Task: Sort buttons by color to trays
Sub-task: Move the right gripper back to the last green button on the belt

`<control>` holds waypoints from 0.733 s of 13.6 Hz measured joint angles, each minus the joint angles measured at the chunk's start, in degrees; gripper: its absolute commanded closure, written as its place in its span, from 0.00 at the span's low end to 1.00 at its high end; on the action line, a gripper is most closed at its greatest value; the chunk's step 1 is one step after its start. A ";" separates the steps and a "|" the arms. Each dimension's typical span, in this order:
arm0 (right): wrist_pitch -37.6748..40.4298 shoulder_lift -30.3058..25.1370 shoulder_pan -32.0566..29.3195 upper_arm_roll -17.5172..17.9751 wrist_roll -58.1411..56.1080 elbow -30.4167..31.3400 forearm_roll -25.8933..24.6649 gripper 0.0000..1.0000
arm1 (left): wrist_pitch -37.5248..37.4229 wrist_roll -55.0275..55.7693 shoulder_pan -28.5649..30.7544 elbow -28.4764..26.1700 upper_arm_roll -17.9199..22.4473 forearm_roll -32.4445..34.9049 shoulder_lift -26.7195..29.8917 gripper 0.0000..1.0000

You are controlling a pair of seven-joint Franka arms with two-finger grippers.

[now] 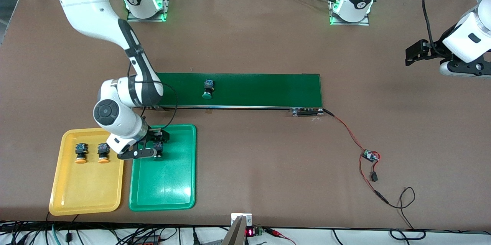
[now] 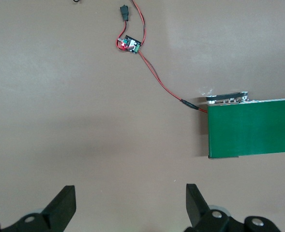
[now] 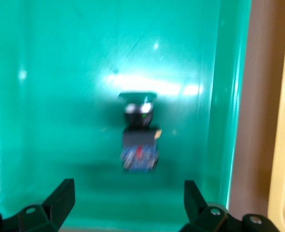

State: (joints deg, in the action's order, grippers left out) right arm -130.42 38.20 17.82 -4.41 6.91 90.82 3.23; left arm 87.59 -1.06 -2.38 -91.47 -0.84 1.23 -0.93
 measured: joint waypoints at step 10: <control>4.59 -15.72 13.06 2.40 24.68 18.55 0.64 0.00 | -0.05 0.00 0.00 0.00 0.00 0.00 0.00 0.00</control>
State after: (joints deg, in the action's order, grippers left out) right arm -125.83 22.48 30.88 -2.01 31.59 109.37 3.87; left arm 87.53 -1.06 -2.38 -91.46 -0.84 1.23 -0.93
